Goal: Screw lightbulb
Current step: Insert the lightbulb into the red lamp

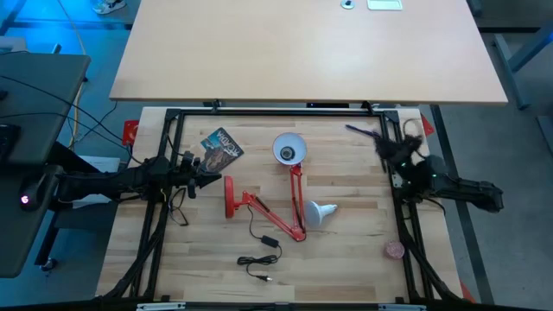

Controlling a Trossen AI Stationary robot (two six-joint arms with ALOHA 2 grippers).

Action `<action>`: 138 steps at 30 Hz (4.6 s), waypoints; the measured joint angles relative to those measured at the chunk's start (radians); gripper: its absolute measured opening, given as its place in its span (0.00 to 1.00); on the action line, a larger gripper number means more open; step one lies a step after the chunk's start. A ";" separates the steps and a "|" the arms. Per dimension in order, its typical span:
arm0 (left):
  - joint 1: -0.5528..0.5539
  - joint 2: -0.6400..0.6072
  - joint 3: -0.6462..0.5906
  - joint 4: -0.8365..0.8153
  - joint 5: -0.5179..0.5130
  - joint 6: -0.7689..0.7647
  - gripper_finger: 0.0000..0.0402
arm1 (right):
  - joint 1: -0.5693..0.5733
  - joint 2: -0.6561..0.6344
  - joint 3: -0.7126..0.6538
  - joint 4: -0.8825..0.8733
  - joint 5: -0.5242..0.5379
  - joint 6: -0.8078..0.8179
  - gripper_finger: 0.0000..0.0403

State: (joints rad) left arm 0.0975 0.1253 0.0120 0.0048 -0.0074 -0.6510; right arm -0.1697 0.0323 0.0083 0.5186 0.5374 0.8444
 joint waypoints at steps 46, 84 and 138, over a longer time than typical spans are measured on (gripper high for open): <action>0.000 0.000 0.000 0.000 0.000 0.000 0.00 | 0.140 1.290 1.457 -1.936 -0.873 -0.350 0.70; 0.000 0.000 0.000 0.015 -0.082 -0.106 0.00 | 0.393 1.511 0.807 -1.019 -0.485 -0.747 0.75; -0.016 1.234 1.725 -0.855 -0.056 1.114 0.66 | 0.240 1.404 1.503 -1.167 -0.215 -0.748 0.39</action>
State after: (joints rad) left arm 0.0810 1.3588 1.7374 -0.8502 -0.0632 0.4625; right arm 0.0702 1.4361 1.5116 -0.6486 0.3219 0.0965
